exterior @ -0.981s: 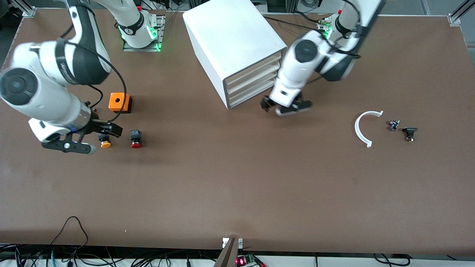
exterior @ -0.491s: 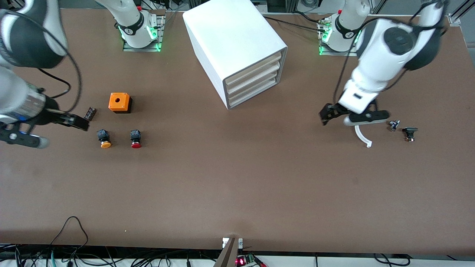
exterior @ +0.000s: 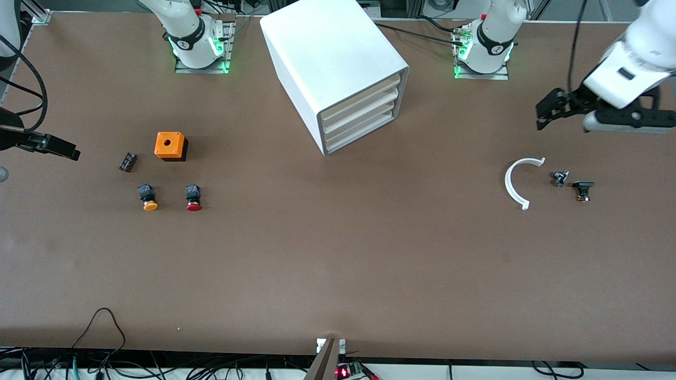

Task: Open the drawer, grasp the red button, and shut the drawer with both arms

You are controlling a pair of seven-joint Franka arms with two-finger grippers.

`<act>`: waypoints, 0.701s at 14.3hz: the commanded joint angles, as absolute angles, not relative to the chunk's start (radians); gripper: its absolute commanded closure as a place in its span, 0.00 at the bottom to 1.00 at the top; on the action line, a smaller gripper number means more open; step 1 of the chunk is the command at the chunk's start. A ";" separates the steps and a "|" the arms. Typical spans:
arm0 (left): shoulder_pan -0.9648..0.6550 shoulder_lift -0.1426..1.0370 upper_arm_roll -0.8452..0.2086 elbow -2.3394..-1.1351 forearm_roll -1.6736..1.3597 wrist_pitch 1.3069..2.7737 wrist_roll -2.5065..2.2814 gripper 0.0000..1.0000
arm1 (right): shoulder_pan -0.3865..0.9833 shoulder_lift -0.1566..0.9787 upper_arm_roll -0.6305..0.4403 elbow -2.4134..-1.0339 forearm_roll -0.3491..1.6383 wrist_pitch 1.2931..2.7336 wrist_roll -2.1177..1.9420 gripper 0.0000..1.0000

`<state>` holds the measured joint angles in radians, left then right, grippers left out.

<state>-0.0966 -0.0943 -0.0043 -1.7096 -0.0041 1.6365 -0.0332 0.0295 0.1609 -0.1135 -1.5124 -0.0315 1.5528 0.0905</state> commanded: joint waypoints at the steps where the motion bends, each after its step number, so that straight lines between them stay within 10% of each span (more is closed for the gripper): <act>1: -0.106 -0.017 -0.006 -1.574 -0.014 1.551 0.031 0.00 | 0.029 0.056 -0.109 -1.653 -0.043 1.590 0.061 0.00; 10: -0.100 0.023 0.009 -1.551 0.005 1.546 0.029 0.00 | 0.029 -0.046 -0.115 -1.799 -0.040 1.687 -0.011 0.00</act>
<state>-0.1022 0.0091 0.0008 -1.5885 -0.0036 1.5745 0.0065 0.0297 -0.0137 -0.1149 -1.7544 -0.0318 1.6657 0.0094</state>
